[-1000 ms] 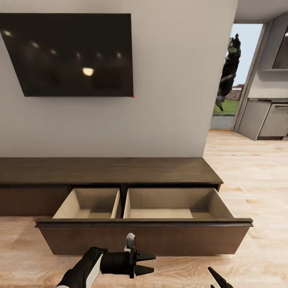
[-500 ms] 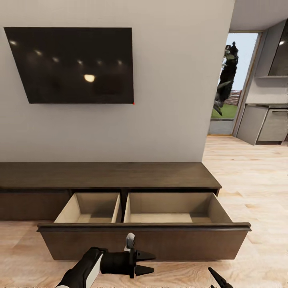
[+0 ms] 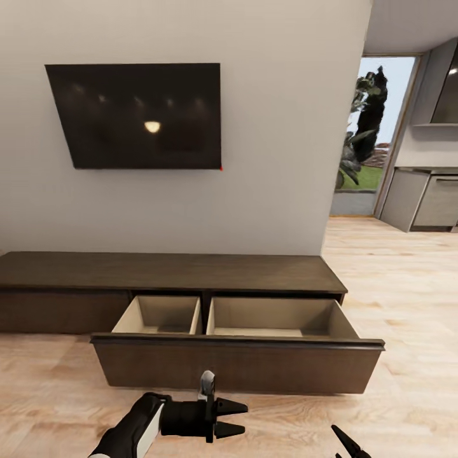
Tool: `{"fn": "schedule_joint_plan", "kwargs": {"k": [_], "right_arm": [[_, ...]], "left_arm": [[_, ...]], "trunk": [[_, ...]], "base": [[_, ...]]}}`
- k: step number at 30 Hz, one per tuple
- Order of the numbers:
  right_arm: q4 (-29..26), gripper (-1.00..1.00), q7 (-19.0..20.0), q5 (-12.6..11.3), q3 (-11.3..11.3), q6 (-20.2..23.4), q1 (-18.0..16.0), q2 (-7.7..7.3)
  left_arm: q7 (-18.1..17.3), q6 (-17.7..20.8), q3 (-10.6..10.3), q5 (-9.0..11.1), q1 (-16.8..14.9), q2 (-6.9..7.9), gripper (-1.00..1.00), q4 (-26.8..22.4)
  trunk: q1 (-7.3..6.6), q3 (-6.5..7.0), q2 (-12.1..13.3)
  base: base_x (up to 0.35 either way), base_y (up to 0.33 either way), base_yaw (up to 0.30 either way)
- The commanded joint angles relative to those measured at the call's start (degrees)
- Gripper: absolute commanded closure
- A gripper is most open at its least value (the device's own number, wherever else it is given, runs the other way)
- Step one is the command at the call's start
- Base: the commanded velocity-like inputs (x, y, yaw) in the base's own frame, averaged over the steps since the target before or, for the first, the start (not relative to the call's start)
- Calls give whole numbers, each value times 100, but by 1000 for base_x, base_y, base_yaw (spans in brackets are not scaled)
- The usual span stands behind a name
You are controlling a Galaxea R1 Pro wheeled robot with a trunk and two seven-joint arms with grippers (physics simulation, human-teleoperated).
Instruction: Place each of the two pumpkins and all three candles from the living room inside a cabinet in the living room (use any cabinet), then make sure every cabinet is closed, and position the cauldron so it is next to a table in the living room.
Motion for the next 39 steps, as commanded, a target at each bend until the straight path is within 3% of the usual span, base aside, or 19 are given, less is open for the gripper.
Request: {"fn": "schedule_joint_plan", "kwargs": {"k": [1, 6, 17, 39], "right_arm": [[4, -100, 11, -32, -10, 48, -2, 1], [6, -100, 10, -32, -10, -38, -5, 2], [111, -100, 14, -32, -10, -218, -4, 2], [163, -100, 10, -32, -10, -232, -1, 2]], "left_arm": [[-7, 54, -16, 23, -4, 2, -100, 2], [-15, 54, -15, 44, -4, 9, -100, 2], [-8, 51, -23, 12, -4, 12, -100, 2], [-16, 10, 17, 68, -4, 19, -100, -16]], "trunk": [[-27, 13, 39], [-137, 103, 239], [-137, 103, 239], [-137, 103, 239]], "base": [[-332, 0, 261], [-318, 0, 277], [-106, 0, 265], [-49, -3, 13]]}}
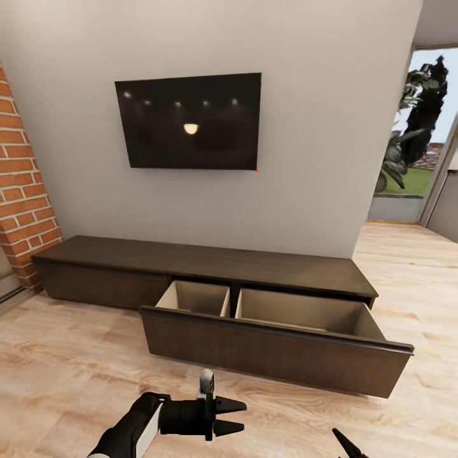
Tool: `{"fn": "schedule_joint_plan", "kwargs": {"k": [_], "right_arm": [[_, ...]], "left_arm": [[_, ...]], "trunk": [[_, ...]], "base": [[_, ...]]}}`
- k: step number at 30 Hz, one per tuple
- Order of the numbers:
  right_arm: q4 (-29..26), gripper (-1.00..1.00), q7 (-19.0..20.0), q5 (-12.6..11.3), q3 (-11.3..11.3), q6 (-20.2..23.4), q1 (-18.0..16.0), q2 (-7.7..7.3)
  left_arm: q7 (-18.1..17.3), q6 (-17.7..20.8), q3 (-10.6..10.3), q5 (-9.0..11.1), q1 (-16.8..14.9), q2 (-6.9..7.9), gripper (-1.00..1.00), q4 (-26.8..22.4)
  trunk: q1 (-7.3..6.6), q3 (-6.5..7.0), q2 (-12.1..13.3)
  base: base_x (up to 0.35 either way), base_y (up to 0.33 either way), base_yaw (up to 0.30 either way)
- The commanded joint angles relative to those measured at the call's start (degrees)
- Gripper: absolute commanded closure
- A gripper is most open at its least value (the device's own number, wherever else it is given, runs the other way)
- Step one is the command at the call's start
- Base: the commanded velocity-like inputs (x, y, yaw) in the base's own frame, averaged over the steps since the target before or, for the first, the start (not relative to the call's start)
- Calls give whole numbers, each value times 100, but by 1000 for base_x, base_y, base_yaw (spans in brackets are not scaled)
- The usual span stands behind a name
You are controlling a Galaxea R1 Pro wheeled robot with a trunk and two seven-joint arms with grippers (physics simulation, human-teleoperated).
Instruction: Place each of the two pumpkins and all three candles from the living room inside a cabinet in the living room (use any cabinet), then make sure every cabinet is closed, and position the cauldron so it is next to a table in the living room.
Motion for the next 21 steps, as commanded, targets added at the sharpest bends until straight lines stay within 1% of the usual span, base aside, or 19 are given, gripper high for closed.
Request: {"fn": "schedule_joint_plan", "kwargs": {"k": [1, 5, 11, 15, 21], "right_arm": [[16, -100, 13, -32, -12, 54, -4, 1], [31, -100, 12, -32, -12, 51, -6, 1], [34, -100, 12, -32, -6, -29, -3, 1], [34, -100, 11, -32, -3, -117, -5, 1], [34, -100, 13, -32, 5, -139, -7, 7]], "left_arm": [[-7, 55, -14, 25, -3, 3, -100, 0], [-7, 55, -17, 21, -3, 3, -100, 0], [-9, 58, 2, 19, -3, 11, -100, 14], [-6, 68, -1, 12, -3, 11, -100, 13], [7, 80, -43, -13, -3, 3, -100, -5]], "trunk": [[-2, -6, -3], [-2, -3, -3], [-2, -2, -3], [-2, -2, -3], [-2, -2, -3]], "base": [[-123, -55, 24], [-147, -90, 126], [-146, -151, 265], [-47, -141, 290], [-6, -24, 292]]}}
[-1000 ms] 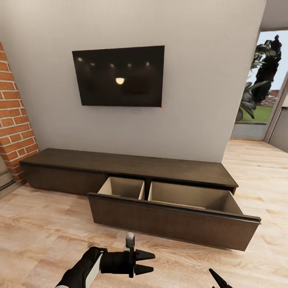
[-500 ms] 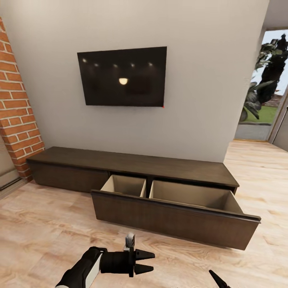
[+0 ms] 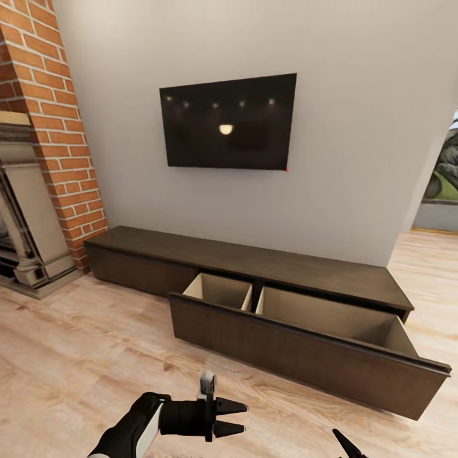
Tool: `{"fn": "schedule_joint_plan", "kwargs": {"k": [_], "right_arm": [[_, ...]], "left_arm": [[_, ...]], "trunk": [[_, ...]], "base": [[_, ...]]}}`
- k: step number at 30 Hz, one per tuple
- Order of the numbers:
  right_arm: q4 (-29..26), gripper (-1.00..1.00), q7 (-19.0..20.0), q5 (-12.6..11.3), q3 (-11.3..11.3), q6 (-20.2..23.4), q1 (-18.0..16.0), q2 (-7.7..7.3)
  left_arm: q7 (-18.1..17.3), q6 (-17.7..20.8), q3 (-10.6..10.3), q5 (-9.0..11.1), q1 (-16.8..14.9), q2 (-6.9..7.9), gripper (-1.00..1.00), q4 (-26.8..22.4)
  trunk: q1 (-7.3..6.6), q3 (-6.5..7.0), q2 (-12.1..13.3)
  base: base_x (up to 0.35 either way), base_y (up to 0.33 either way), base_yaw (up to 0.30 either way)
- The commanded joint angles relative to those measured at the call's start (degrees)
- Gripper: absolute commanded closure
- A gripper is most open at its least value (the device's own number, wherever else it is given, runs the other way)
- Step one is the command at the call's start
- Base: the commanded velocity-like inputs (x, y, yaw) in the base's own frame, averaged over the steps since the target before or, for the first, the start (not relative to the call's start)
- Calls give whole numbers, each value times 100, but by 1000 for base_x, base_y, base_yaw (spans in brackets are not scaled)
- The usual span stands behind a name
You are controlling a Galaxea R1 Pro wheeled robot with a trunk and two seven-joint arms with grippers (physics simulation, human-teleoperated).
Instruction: Place each of the two pumpkins and all three candles from the living room inside a cabinet in the living room (use any cabinet), then make sure every cabinet is closed, and position the cauldron so it is next to a table in the living room.
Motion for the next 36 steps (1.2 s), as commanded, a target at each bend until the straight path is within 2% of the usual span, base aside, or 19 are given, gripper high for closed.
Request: {"fn": "schedule_joint_plan", "kwargs": {"k": [1, 6, 13, 17, 19, 21, 24, 25, 29, 36], "right_arm": [[1, -100, 13, -35, -10, 51, -3, 1], [1, -100, -26, -28, -2, -102, 1, 10], [-16, -100, -367, -18, 15, -277, 0, 11], [-23, -100, -426, -12, 24, -391, 0, 19], [-29, -100, -450, 7, 34, -444, -2, 26], [-32, -100, -577, 129, 87, -459, 0, 39], [-45, -100, -1011, 395, 139, -467, 2, 51], [-69, -100, -1262, 482, 150, -471, 2, 53], [-96, -100, -1770, 569, 230, -480, 1, 55], [-107, -100, -2545, 587, 642, -493, 0, 55]], "left_arm": [[1, 53, -18, 22, -5, 3, -100, 0], [357, 55, 41, 34, -5, 7, -100, -32], [676, 31, 59, 33, -6, 30, -100, -45], [1147, 15, 59, 32, -7, 35, -100, -109], [1684, 11, 70, 34, -6, 36, -100, -304], [2195, 6, 86, 45, -6, 36, -100, -458], [2909, -2, 189, 62, -5, 32, -100, -649], [3237, -10, 249, 65, -5, 30, -100, -733], [3841, -25, 311, 65, -2, 28, -100, -928], [4949, -32, 329, 70, 140, 27, -100, -1432]], "trunk": [[-1, -6, -2], [-67, 48, 118], [-221, 174, 399], [-309, 246, 559], [-353, 281, 639], [-397, 317, 719], [-462, 371, 840], [-484, 389, 880], [-572, 461, 1040], [-726, 587, 1321]], "base": [[-1, -3, 293], [0, -1, 293], [0, 0, 293], [0, 0, 293], [0, 0, 293], [0, 0, 293], [0, 0, 293], [0, 0, 293], [0, 0, 294], [0, 0, 293]]}}
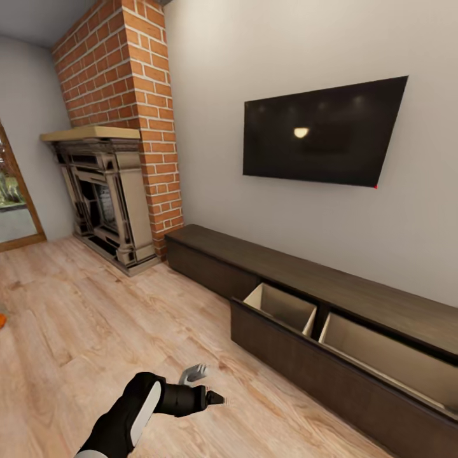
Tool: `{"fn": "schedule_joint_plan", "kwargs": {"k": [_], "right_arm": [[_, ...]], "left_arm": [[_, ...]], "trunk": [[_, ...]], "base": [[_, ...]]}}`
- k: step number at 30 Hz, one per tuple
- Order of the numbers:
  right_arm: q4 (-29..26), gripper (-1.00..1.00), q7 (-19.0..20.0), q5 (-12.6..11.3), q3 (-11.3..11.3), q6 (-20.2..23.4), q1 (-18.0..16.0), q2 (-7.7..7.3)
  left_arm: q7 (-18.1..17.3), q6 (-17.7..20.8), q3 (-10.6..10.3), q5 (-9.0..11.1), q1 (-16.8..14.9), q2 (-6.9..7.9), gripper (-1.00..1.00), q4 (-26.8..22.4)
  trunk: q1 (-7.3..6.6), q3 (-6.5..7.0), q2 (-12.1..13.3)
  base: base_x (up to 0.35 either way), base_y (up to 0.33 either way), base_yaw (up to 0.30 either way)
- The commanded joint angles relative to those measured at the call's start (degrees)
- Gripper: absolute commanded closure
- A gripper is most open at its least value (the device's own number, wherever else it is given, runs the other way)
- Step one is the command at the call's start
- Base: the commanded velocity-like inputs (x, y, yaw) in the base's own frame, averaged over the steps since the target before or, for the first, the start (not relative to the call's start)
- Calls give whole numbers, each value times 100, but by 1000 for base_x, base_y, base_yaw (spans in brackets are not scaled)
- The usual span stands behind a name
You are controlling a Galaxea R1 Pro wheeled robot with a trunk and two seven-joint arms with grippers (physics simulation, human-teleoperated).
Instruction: Place each of the two pumpkins and all three candles from the living room inside a cabinet in the living room (use any cabinet), then make sure every cabinet is closed, and position the cauldron so it is next to a table in the living room.
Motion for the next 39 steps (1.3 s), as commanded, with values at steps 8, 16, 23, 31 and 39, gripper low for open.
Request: {"fn": "schedule_joint_plan", "kwargs": {"k": [8, 16, 23, 31, 39], "right_arm": [[-318, -100, -861, -47, 325, 53, -2, 2], [-588, -100, -1340, -47, 511, 53, -3, 2], [-848, -100, -1358, 8, 563, 53, -1, 2], [-1041, -100, -1366, 232, 654, 55, -1, 2], [-1045, -100, -1332, 468, 752, 59, -5, 14]], "left_arm": [[905, -200, 263, 18, 200, 3, -100, -294], [2359, -761, 373, 36, 592, -123, -100, -707], [2742, -1116, 363, 62, 755, -172, -100, -728], [2760, -1130, 336, 56, 822, -180, -100, -693], [2759, -1131, 335, 54, 827, -177, -100, -748]], "trunk": [[-177, 138, 320], [-353, 282, 640], [-507, 408, 921], [-682, 551, 1242], [-858, 687, 1563]], "base": [[0, 0, 293], [0, 0, 293], [0, 0, 293], [0, 0, 293], [0, 0, 293]]}}
